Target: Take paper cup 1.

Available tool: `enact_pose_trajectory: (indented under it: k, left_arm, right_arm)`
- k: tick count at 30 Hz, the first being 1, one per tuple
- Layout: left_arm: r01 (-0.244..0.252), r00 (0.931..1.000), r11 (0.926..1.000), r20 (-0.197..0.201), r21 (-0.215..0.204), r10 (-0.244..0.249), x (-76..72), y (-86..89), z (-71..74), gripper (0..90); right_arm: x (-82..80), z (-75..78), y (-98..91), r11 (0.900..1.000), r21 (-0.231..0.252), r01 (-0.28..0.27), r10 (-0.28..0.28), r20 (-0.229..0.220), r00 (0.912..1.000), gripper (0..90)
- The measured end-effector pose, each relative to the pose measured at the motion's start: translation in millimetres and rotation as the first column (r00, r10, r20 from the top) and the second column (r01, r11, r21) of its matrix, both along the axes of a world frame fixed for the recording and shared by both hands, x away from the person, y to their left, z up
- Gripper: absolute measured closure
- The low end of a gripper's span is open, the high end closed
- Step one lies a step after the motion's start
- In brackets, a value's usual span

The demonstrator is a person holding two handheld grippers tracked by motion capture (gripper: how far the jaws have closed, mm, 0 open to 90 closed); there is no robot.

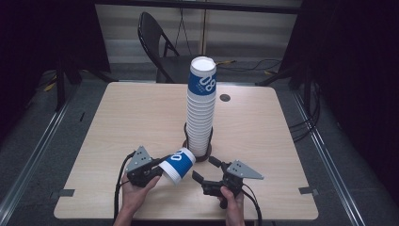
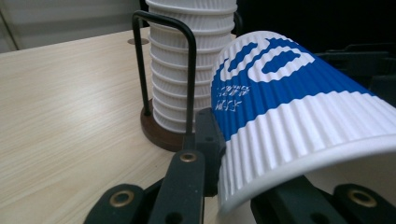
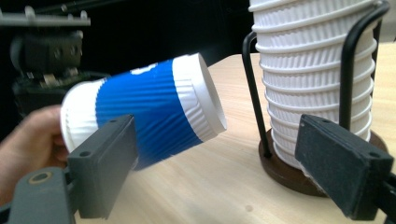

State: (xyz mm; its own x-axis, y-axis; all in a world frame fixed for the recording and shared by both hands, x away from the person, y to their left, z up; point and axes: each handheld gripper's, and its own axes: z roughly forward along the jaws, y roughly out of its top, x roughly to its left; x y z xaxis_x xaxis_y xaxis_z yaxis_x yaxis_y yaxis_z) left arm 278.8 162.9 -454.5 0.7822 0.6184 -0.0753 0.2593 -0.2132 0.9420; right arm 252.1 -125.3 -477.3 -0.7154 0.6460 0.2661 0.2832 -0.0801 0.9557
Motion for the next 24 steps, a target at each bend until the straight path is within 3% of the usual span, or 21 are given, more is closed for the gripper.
enact_pose_trajectory:
  k: [2,5,7,9,12,13,14,17,18,19,20,21,22,24]
  left_arm:
    - [0.024,0.9997,0.9997,-0.010,0.008,-0.024,1.1,-0.2,1.6,85.4]
    - [0.037,0.9991,0.9970,-0.020,0.068,-0.036,1.7,-3.6,7.0,85.4]
    - [0.051,0.9982,0.9943,-0.037,0.093,-0.048,3.0,-5.6,11.5,85.4]
    - [0.057,0.9975,0.9933,-0.047,0.101,-0.053,3.8,-6.5,12.6,85.5]
    - [0.072,0.9956,0.9867,-0.070,0.146,-0.063,6.7,-9.8,16.7,85.5]
    - [0.061,0.9961,0.9843,-0.073,0.166,-0.049,8.1,-10.2,18.3,85.4]
    - [0.073,0.9938,0.9810,-0.096,0.180,-0.057,10.8,-11.1,20.9,85.4]
    - [0.075,0.9930,0.9785,-0.104,0.192,-0.056,12.7,-11.7,23.5,85.4]
    - [0.082,0.9917,0.9745,-0.115,0.209,-0.058,14.5,-13.2,25.1,85.4]
    - [0.082,0.9917,0.9745,-0.115,0.209,-0.058,14.5,-13.2,25.1,85.4]
    - [0.085,0.9896,0.9700,-0.133,0.228,-0.056,16.9,-14.5,26.2,85.4]
    - [0.085,0.9896,0.9700,-0.133,0.228,-0.056,16.9,-14.5,26.2,85.4]
    - [0.086,0.9879,0.9692,-0.145,0.231,-0.053,18.3,-14.9,26.7,85.4]
    - [0.090,0.9846,0.9672,-0.168,0.238,-0.051,20.2,-15.1,27.7,85.4]
  right_arm:
    - [-0.5,-0.6,2.7,0.9992,-0.037,-0.014,0.014,0.002,0.9999,12.6]
    - [-1.6,-0.8,4.7,0.9967,-0.078,-0.025,0.025,-0.002,0.9997,13.4]
    - [-5.1,-1.2,9.1,0.9883,-0.150,-0.026,0.029,0.018,0.9994,13.5]
    - [-6.1,-1.4,10.3,0.9853,-0.169,-0.028,0.032,0.021,0.9993,13.7]
    - [-7.8,-2.3,13.2,0.9772,-0.208,-0.040,0.048,0.032,0.9983,14.8]
    - [-8.0,-3.4,14.7,0.9707,-0.232,-0.063,0.072,0.030,0.9969,14.3]
    - [-8.4,-3.7,15.9,0.9664,-0.250,-0.060,0.072,0.039,0.9966,14.4]
    - [-9.1,-4.5,17.8,0.9588,-0.280,-0.048,0.067,0.059,0.9960,14.4]
    - [-9.3,-5.4,19.5,0.9513,-0.306,-0.038,0.064,0.076,0.9950,14.2]
    - [-9.3,-5.4,19.5,0.9513,-0.306,-0.038,0.064,0.076,0.9950,14.2]
    - [-9.9,-5.8,21.2,0.9430,-0.331,-0.038,0.069,0.083,0.9941,14.1]
    - [-9.9,-5.8,21.2,0.9430,-0.331,-0.038,0.069,0.083,0.9941,14.1]
    - [-10.8,-5.8,23.3,0.9319,-0.360,-0.041,0.081,0.097,0.9920,14.1]
    - [-11.1,-5.8,24.1,0.9272,-0.373,-0.033,0.078,0.107,0.9912,14.1]
